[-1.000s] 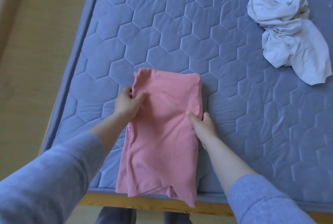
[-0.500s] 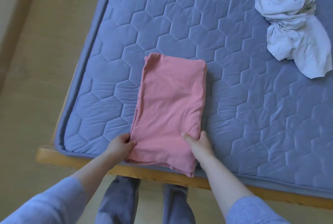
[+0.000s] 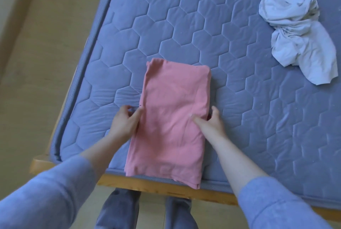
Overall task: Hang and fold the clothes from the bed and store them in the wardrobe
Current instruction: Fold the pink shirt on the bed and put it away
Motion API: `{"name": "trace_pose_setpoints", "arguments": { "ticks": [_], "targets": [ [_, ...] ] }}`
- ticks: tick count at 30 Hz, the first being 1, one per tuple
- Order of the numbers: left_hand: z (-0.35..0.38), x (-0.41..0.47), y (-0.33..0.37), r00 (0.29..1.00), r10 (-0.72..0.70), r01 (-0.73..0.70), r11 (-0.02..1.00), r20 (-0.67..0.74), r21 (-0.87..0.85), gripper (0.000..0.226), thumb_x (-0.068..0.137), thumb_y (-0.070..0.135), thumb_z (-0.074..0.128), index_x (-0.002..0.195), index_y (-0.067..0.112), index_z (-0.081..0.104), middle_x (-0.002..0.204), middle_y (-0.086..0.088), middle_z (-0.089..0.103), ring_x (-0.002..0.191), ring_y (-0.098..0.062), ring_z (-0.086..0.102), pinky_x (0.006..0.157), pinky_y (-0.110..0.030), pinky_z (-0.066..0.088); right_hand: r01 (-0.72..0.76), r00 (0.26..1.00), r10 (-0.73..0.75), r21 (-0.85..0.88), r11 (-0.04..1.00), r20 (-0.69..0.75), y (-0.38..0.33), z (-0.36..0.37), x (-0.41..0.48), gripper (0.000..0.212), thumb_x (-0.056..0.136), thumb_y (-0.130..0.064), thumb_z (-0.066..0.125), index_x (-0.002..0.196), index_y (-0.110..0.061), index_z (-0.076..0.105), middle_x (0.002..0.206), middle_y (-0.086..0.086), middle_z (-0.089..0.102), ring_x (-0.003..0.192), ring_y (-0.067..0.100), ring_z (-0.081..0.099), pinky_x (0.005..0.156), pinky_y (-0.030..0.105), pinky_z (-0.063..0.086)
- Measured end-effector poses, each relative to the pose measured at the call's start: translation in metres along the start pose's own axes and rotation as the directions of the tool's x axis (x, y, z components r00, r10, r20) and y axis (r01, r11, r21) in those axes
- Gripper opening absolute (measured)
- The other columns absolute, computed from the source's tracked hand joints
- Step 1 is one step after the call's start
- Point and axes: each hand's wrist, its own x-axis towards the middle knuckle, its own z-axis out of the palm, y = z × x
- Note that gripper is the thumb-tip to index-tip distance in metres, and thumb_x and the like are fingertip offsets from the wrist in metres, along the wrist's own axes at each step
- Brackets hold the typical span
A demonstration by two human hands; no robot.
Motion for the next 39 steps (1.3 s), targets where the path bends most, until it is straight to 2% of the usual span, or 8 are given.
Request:
{"name": "trace_pose_setpoints", "arguments": {
  "ticks": [5,10,16,20,25,32,37,39],
  "targets": [
    [0.000,0.060,0.061,0.998,0.036,-0.033,0.998,0.050,-0.057,0.073,0.083,0.056,0.064,0.136,0.010,0.045,0.120,-0.003,0.056,0.106,-0.022,0.056,0.085,-0.029,0.042,0.061,0.998,-0.059,-0.049,0.997,0.036,-0.045,-0.014,0.061,0.096,0.074,-0.048,0.079,0.149,-0.013,0.029,0.147,0.008,0.044,0.131,0.025,0.047,0.103,0.033,0.040],
    [0.010,0.094,0.089,0.996,0.045,-0.041,0.998,0.079,-0.055,0.076,0.075,0.061,0.070,0.129,0.010,0.050,0.118,-0.003,0.057,0.106,-0.022,0.056,0.078,-0.029,0.041,-0.066,0.990,0.033,0.245,0.967,0.134,-0.053,-0.013,0.096,0.092,0.067,-0.034,0.087,0.142,-0.010,0.038,0.133,0.005,0.057,0.115,0.021,0.059,0.101,0.041,0.048],
    [0.005,0.108,0.116,0.994,0.100,-0.091,0.977,0.038,-0.195,0.058,0.071,0.037,0.083,0.117,0.015,0.058,0.110,0.001,0.064,0.099,-0.017,0.061,0.079,-0.028,0.049,-0.050,0.971,-0.025,0.305,0.951,0.237,-0.060,-0.030,0.106,0.044,0.068,-0.019,0.087,0.106,-0.014,0.065,0.102,0.001,0.075,0.091,0.014,0.071,0.075,0.029,0.055],
    [-0.006,0.099,0.141,0.978,0.210,-0.204,0.963,0.017,-0.174,0.041,0.073,0.026,0.082,0.106,0.012,0.061,0.097,0.001,0.062,0.089,-0.016,0.058,0.070,-0.024,0.047,0.041,0.980,-0.100,0.317,0.947,0.170,-0.071,-0.054,0.097,0.034,0.072,-0.008,0.082,0.099,-0.016,0.064,0.095,0.000,0.074,0.078,0.011,0.071,0.057,0.017,0.052],
    [-0.030,0.086,0.158,0.954,0.297,-0.296,0.955,0.040,-0.034,0.028,0.071,0.014,0.080,0.090,0.013,0.059,0.073,0.005,0.052,0.073,-0.017,0.051,0.061,-0.027,0.042,0.301,0.954,-0.301,0.011,0.954,-0.005,-0.081,-0.073,0.071,0.043,0.071,-0.014,0.083,0.104,-0.021,0.056,0.096,-0.011,0.063,0.087,0.008,0.060,0.071,0.021,0.047],
    [-0.052,0.047,0.144,0.920,0.387,-0.386,0.922,0.059,-0.025,0.034,0.069,0.014,0.080,0.098,0.020,0.062,0.086,0.001,0.063,0.076,-0.015,0.057,0.064,-0.024,0.047,0.386,0.921,-0.386,-0.006,0.922,-0.044,-0.076,-0.087,0.026,0.061,0.068,-0.015,0.085,0.119,-0.028,0.054,0.105,-0.014,0.062,0.096,0.008,0.059,0.079,0.021,0.045],
    [-0.066,0.016,0.145,0.872,0.488,-0.488,0.869,0.013,0.078,0.029,0.066,0.012,0.079,0.087,0.023,0.062,0.068,0.012,0.055,0.060,-0.005,0.050,0.053,-0.023,0.038,0.356,0.934,-0.358,0.150,0.922,-0.015,-0.077,-0.087,-0.003,0.034,0.083,0.002,0.062,0.098,-0.027,0.051,0.107,0.000,0.060,0.067,0.023,0.072,0.043,0.019,0.046],
    [-0.069,0.003,0.141,0.863,0.504,-0.505,0.859,0.035,0.088,0.025,0.068,0.010,0.076,0.083,0.023,0.060,0.071,0.010,0.057,0.060,-0.006,0.049,0.054,-0.024,0.039,0.289,0.952,-0.305,0.265,0.920,0.020,-0.074,-0.083,-0.016,0.033,0.089,0.007,0.052,0.101,-0.023,0.048,0.106,0.000,0.057,0.063,0.025,0.073,0.043,0.024,0.051]
  ]
}}
